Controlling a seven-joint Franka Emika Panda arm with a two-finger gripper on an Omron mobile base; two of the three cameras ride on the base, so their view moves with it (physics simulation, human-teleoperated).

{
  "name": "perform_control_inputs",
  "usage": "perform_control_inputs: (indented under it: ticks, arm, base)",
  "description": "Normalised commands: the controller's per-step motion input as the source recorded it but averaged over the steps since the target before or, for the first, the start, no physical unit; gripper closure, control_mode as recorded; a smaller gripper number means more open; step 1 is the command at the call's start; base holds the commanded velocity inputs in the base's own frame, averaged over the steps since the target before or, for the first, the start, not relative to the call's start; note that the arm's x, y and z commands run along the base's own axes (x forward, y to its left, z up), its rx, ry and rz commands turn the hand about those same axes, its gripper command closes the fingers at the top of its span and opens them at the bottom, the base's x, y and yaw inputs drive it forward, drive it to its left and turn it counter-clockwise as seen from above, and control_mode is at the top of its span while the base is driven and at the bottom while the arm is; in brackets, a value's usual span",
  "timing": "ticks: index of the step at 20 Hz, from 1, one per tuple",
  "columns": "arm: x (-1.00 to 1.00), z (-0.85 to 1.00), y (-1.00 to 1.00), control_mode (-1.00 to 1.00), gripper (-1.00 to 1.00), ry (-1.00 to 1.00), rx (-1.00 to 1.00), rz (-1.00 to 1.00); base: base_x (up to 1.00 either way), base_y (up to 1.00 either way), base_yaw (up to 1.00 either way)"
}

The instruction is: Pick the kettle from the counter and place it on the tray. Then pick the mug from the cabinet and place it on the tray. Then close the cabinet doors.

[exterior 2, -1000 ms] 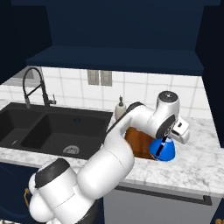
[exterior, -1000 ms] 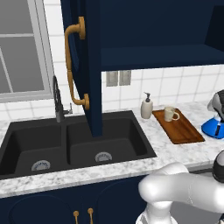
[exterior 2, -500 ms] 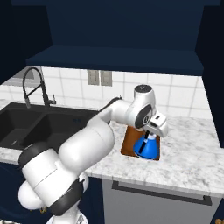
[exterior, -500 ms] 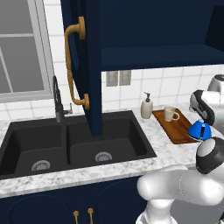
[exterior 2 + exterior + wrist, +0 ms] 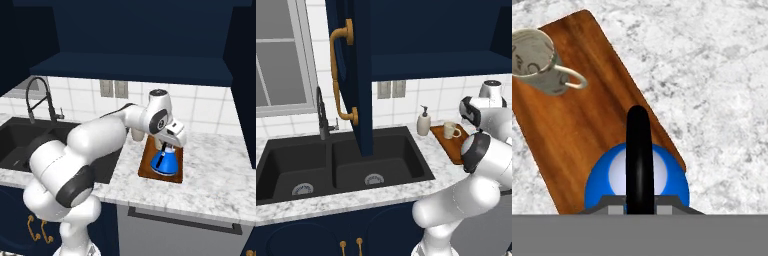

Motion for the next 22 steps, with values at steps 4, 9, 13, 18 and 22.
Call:
perform_control_inputs:
  ticks: [4, 9, 13, 18, 22]
  arm:
    - [0.34, 0.00, 0.05, -1.00, 1.00, 0.03, 0.00, 0.00]
    - [0.25, -0.08, 0.03, -1.00, 1.00, 0.06, 0.00, 0.00]
    - [0.05, -0.20, 0.06, -1.00, 1.00, 0.07, 0.02, 0.00]
    - [0.00, -0.24, 0.01, -1.00, 1.00, 0.03, 0.05, 0.02]
    - [0.00, -0.27, 0.01, -1.00, 1.00, 0.00, 0.04, 0.05]
  base:
    - [0.00, 0.00, 0.00]
    - [0.00, 0.00, 0.00]
    - [0.00, 0.00, 0.00]
    - [0.00, 0.00, 0.00]
    - [0.00, 0.00, 0.00]
